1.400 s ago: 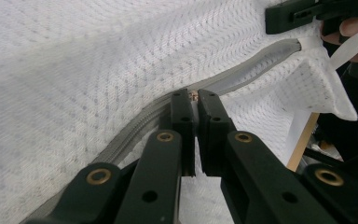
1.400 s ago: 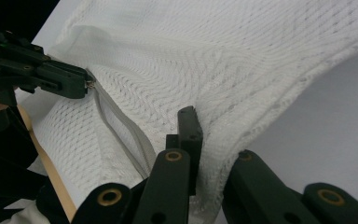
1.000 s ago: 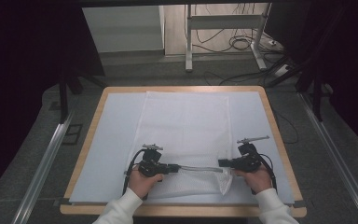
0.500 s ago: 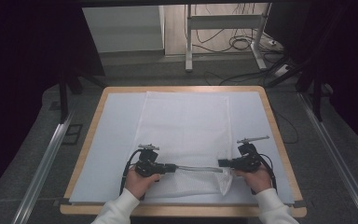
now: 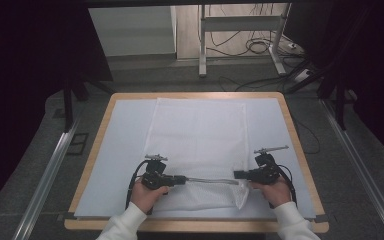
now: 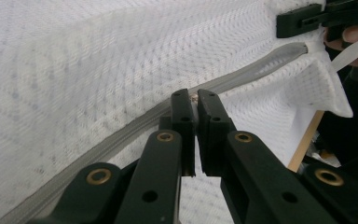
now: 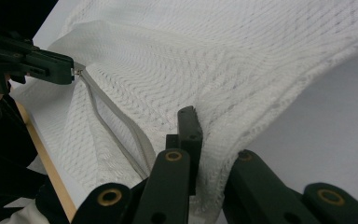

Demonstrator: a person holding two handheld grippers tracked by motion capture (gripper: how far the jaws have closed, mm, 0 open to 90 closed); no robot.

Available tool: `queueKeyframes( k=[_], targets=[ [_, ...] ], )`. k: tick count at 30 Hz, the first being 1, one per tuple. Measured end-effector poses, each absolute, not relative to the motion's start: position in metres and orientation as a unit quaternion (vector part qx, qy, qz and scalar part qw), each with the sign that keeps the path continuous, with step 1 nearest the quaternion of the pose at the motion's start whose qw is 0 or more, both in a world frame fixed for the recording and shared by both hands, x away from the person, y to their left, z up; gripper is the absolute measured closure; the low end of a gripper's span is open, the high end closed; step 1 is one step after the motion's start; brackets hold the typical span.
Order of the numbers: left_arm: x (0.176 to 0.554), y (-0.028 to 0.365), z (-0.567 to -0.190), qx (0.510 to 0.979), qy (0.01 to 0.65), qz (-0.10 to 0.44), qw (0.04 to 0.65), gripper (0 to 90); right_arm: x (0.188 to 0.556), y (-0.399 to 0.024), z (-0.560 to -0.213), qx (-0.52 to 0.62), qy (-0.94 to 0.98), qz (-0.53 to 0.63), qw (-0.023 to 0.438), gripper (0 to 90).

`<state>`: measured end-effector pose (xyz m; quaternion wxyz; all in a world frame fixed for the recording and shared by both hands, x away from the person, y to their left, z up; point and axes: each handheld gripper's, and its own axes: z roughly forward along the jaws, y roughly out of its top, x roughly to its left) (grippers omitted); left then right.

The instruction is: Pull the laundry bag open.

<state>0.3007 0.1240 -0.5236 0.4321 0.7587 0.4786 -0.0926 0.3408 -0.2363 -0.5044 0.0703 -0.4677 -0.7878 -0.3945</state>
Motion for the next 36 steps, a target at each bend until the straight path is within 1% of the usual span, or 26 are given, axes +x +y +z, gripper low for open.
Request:
queueKeyframes(
  k=[3,6,8,18,36],
  targets=[
    [0.300,0.124,-0.524,0.759,0.481,-0.088,0.430,87.0,0.341,-0.236,-0.505,-0.468,-0.789,-0.393,0.070,88.6],
    [0.299,0.124,-0.523,0.768,0.486,-0.057,0.413,87.1,0.341,-0.236,-0.505,-0.468,-0.789,-0.391,0.066,88.5],
    [0.300,0.128,-0.523,0.763,0.489,-0.064,0.418,87.0,0.341,-0.238,-0.504,-0.472,-0.787,-0.391,0.063,88.5],
    [0.298,0.148,-0.523,0.751,0.502,-0.066,0.425,87.0,0.342,-0.240,-0.505,-0.474,-0.787,-0.390,0.065,88.5],
    [0.285,0.178,-0.526,0.742,0.516,-0.069,0.422,86.9,0.343,-0.241,-0.505,-0.476,-0.785,-0.392,0.064,88.5]
  ],
)
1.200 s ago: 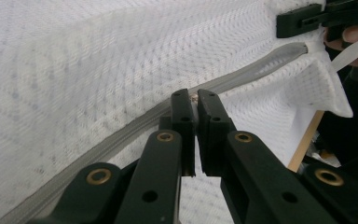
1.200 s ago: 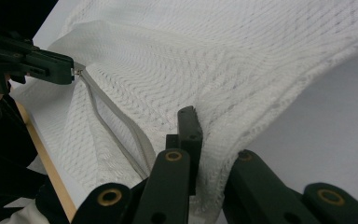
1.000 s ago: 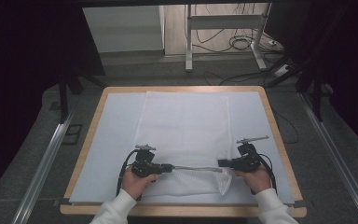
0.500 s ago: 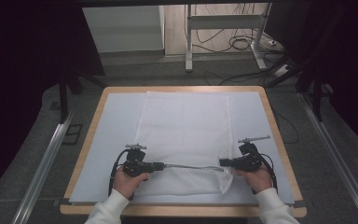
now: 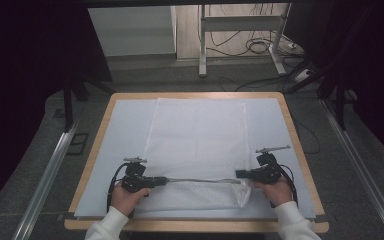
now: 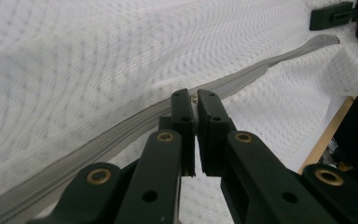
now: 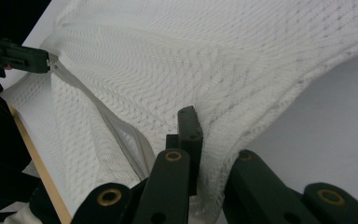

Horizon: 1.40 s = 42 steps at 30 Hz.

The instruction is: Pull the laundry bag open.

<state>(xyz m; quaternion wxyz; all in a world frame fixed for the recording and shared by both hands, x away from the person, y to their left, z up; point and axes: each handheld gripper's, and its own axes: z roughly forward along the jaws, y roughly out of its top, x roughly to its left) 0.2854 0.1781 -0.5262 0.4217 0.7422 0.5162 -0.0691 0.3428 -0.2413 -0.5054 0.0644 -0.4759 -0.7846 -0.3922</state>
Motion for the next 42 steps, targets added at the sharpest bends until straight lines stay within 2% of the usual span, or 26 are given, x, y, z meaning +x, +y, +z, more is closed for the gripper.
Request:
queueKeyframes(
  k=[42],
  targets=[
    [0.265,0.233,-0.530,0.715,0.550,-0.058,0.427,86.9,0.344,-0.240,-0.509,-0.477,-0.790,-0.381,0.055,88.4]
  ],
)
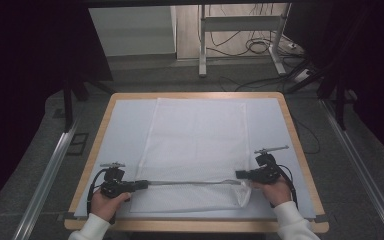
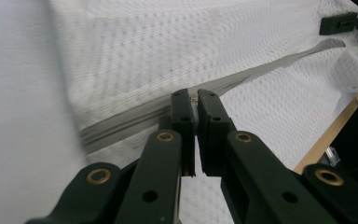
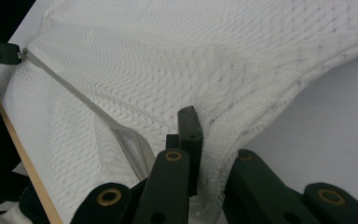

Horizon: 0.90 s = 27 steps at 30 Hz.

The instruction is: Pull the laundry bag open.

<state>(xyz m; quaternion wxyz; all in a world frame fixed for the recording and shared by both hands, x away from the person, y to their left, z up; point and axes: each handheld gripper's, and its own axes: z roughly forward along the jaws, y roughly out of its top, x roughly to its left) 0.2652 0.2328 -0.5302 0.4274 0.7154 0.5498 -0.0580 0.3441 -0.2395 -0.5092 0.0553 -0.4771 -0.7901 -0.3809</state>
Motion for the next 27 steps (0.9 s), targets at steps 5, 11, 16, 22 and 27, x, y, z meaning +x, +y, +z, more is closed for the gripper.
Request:
queueKeyframes(
  k=[5,11,16,22,27],
  targets=[
    [0.263,0.242,-0.532,0.711,0.557,-0.054,0.427,86.9,0.344,-0.239,-0.509,-0.477,-0.790,-0.381,0.055,88.4],
    [0.261,0.245,-0.532,0.711,0.558,-0.047,0.425,86.9,0.344,-0.239,-0.510,-0.477,-0.790,-0.380,0.055,88.4],
    [0.261,0.247,-0.532,0.711,0.559,-0.045,0.424,86.9,0.344,-0.239,-0.510,-0.477,-0.791,-0.379,0.055,88.4],
    [0.261,0.247,-0.531,0.710,0.560,-0.041,0.425,86.9,0.344,-0.239,-0.510,-0.476,-0.792,-0.379,0.056,88.4],
    [0.262,0.251,-0.532,0.711,0.565,-0.031,0.418,86.9,0.344,-0.240,-0.510,-0.477,-0.792,-0.378,0.053,88.5]
  ],
)
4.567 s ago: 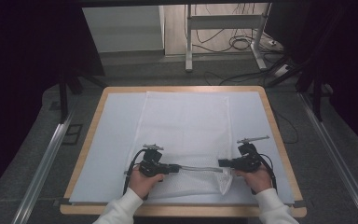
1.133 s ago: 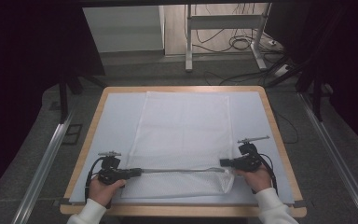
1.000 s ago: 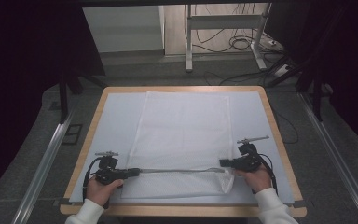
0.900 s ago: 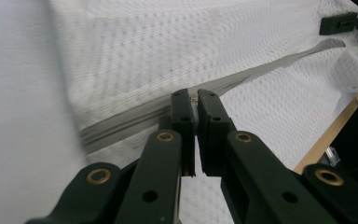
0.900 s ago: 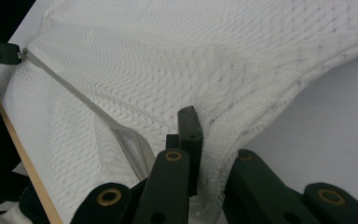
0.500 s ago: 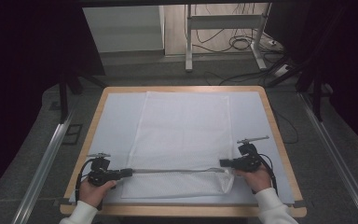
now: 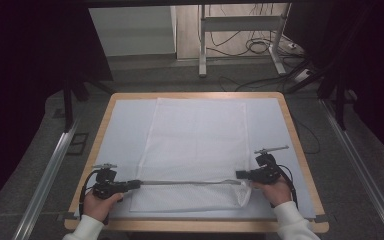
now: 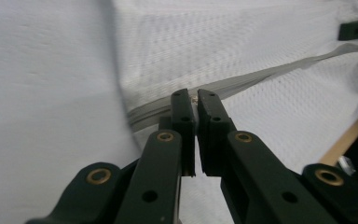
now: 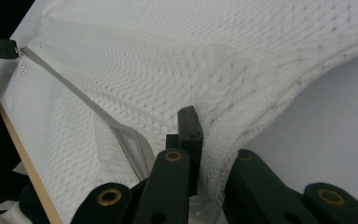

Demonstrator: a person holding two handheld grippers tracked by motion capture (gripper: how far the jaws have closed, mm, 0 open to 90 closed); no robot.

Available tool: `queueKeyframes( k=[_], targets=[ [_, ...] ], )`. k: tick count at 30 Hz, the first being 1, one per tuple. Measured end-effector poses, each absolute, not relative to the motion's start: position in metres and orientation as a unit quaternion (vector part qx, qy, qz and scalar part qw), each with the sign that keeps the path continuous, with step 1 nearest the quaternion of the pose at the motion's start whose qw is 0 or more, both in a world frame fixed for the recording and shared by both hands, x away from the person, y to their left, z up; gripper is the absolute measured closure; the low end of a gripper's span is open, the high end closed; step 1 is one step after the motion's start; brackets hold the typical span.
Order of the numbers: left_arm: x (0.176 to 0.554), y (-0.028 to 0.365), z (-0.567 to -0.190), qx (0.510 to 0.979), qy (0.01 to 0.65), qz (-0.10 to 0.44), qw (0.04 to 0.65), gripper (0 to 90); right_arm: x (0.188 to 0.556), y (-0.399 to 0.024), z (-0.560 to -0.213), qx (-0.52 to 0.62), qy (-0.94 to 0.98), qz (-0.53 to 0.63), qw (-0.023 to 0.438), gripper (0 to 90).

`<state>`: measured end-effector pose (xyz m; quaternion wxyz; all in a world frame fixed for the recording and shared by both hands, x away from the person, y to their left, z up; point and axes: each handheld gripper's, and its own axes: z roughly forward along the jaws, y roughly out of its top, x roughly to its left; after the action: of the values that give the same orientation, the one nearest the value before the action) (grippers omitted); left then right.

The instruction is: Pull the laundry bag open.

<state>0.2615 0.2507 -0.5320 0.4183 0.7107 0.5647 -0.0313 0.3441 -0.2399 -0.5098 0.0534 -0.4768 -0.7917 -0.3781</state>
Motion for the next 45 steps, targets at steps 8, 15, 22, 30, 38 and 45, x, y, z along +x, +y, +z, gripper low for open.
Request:
queueKeyframes(
  k=[8,15,22,30,38,45],
  targets=[
    [0.258,0.264,-0.535,0.706,0.576,-0.021,0.410,86.9,0.345,-0.239,-0.511,-0.476,-0.794,-0.374,0.056,88.5],
    [0.256,0.271,-0.538,0.707,0.581,-0.017,0.404,86.9,0.345,-0.238,-0.512,-0.476,-0.794,-0.374,0.057,88.5],
    [0.256,0.272,-0.538,0.708,0.580,-0.017,0.402,86.9,0.345,-0.237,-0.513,-0.475,-0.795,-0.373,0.058,88.5],
    [0.255,0.267,-0.537,0.712,0.574,-0.012,0.403,86.8,0.344,-0.237,-0.512,-0.474,-0.797,-0.372,0.054,88.2],
    [0.250,0.259,-0.531,0.712,0.571,0.034,0.408,72.9,0.343,-0.239,-0.510,-0.468,-0.802,-0.369,0.038,73.6],
    [0.251,0.242,-0.509,0.735,0.525,0.101,0.417,37.5,0.341,-0.243,-0.502,-0.478,-0.793,-0.377,-0.023,30.8]
  ],
)
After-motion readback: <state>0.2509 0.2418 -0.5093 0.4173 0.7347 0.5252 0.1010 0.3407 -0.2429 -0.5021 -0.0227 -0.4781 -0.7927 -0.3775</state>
